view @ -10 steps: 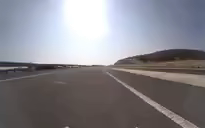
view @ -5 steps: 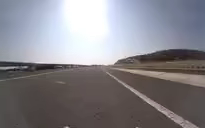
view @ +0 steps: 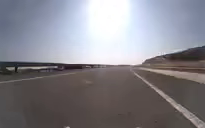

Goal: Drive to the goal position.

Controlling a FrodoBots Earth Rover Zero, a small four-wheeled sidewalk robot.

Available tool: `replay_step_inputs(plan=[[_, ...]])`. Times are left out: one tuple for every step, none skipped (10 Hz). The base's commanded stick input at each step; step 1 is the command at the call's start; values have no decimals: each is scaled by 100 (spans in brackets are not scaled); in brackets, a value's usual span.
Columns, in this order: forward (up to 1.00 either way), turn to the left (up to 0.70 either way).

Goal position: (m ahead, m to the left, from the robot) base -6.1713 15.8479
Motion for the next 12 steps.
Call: replay_step_inputs(plan=[[0,100],[0,100],[0,100],[0,100],[0,100],[0,100],[0,100],[0,100],[0,100],[0,100],[0,100],[0,91]])
